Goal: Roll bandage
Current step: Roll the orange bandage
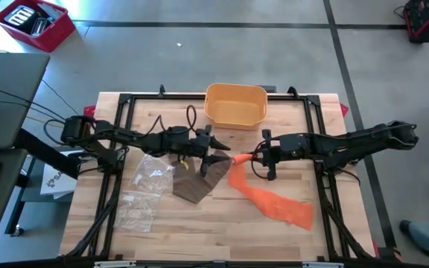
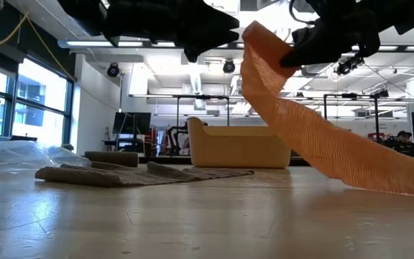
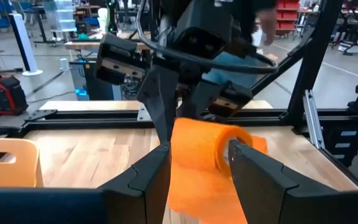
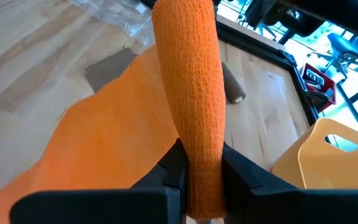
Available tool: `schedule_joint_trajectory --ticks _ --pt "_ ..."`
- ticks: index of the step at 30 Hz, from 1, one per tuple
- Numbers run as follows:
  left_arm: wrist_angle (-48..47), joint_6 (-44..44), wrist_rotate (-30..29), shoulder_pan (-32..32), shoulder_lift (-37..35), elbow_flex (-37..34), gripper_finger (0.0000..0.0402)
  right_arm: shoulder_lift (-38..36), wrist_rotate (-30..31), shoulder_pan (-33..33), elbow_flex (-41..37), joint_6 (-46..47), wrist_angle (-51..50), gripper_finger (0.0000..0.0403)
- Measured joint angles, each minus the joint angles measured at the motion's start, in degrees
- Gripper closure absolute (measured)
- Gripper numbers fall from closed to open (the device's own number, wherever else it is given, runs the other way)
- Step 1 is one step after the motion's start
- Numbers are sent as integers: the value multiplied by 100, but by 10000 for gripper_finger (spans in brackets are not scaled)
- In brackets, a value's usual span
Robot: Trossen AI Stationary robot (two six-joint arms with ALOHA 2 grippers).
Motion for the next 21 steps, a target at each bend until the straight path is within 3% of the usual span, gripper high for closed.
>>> schedule_joint_trajectory --ticks 11,21 --pt "106 -96 4 -4 393 87 245 2 18 -9 -2 2 -125 357" --pt "60 -107 -33 -2 563 203 245 2 387 -11 0 350 -518 357"
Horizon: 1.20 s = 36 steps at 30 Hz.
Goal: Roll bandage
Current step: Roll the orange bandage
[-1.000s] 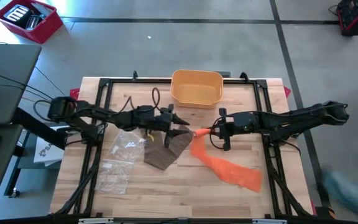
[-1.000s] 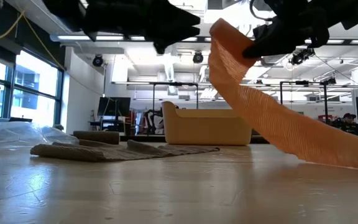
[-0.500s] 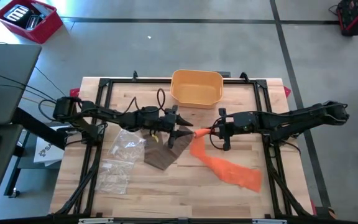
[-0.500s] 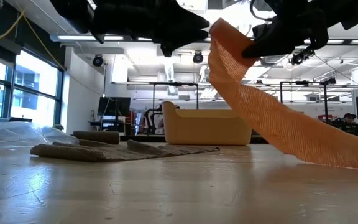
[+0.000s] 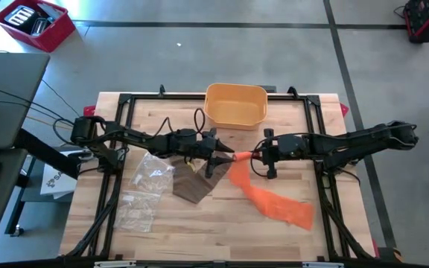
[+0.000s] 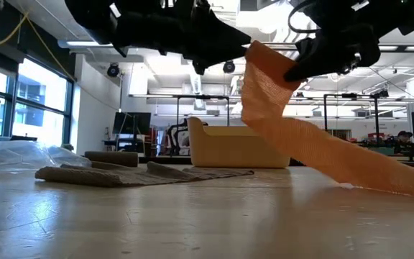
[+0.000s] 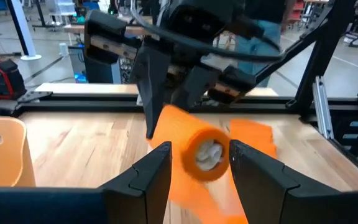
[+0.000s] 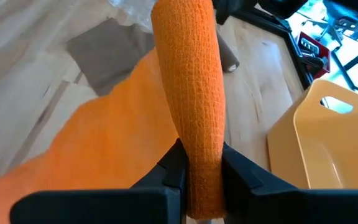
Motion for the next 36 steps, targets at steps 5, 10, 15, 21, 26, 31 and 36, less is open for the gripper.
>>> schedule_joint_trajectory --ticks 5,10,15,21,26,31,36 --pt "-9 63 -93 4 53 -2 245 0 -2 0 0 1 0 357" --pt "-7 109 -144 2 116 -2 245 0 -9 0 0 10 -8 357" --pt "32 164 -162 4 112 -2 245 0 -15 0 0 5 -45 357" --pt "59 154 -164 4 110 -2 245 0 -99 0 0 3 -52 357" --pt "170 79 -181 13 171 -2 245 0 -102 0 0 -1 -56 357" --pt "264 -10 -186 13 313 43 245 0 -111 0 0 -2 -83 357" --pt "312 -136 -301 10 474 159 245 -1 -105 0 -2 0 -112 357"
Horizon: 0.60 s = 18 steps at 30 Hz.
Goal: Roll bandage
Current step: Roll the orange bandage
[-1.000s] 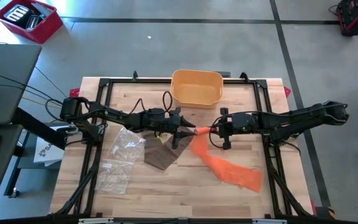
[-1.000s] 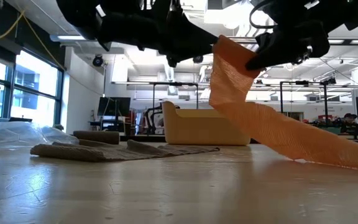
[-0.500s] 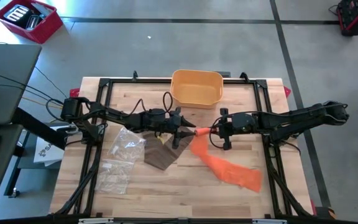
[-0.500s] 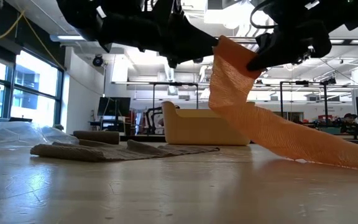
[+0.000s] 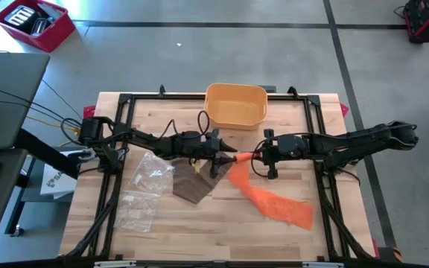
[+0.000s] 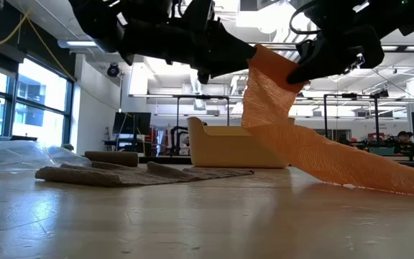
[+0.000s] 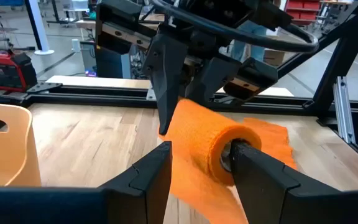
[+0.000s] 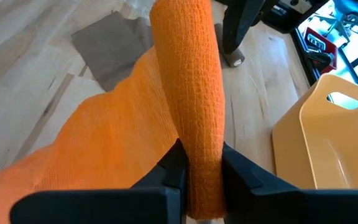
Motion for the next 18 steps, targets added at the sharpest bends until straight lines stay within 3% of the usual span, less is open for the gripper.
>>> schedule_joint_trajectory --ticks 6,12,14,18 --pt "-9 52 61 -6 145 127 262 1 -7 0 -7 -3 -34 357" --pt "-16 185 49 -5 105 127 364 1 -2 -2 -7 36 -19 357" --pt "-15 214 -90 -4 105 125 388 1 100 0 -7 270 -43 354" --pt "-63 470 -751 -24 105 125 392 1 579 -2 -7 807 -71 331"
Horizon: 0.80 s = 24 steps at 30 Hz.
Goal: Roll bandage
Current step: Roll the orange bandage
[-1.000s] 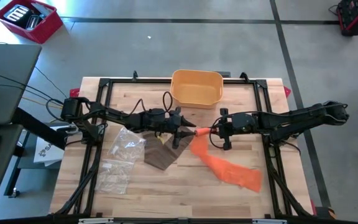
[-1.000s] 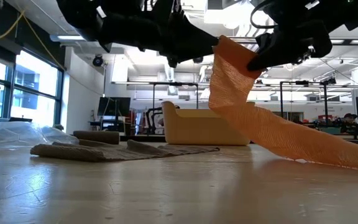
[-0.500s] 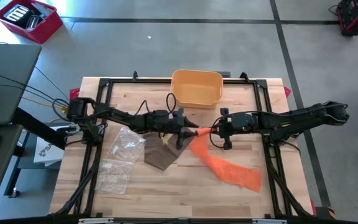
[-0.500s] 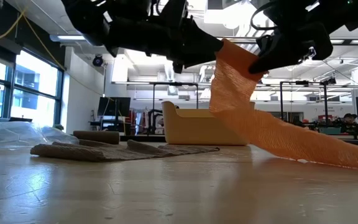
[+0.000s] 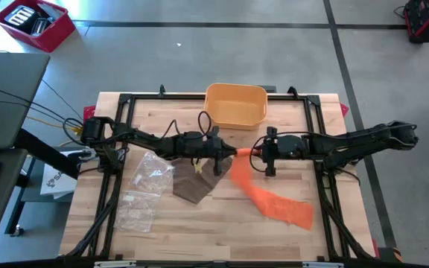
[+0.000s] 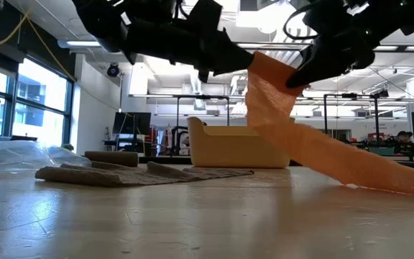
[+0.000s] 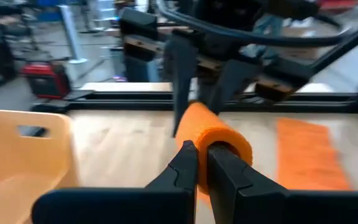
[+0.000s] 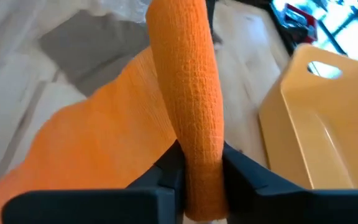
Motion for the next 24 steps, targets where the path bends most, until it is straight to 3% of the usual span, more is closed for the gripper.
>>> schedule_joint_trajectory --ticks 10,18,24 --pt "-287 393 -740 -2 -515 -341 399 -220 422 7 20 660 -17 226" --pt "-144 361 -1152 147 -1218 -1376 400 -276 461 354 651 1301 -1250 227" --pt "438 326 -1542 145 -1673 -2130 400 334 -209 993 1166 2408 -2052 239"
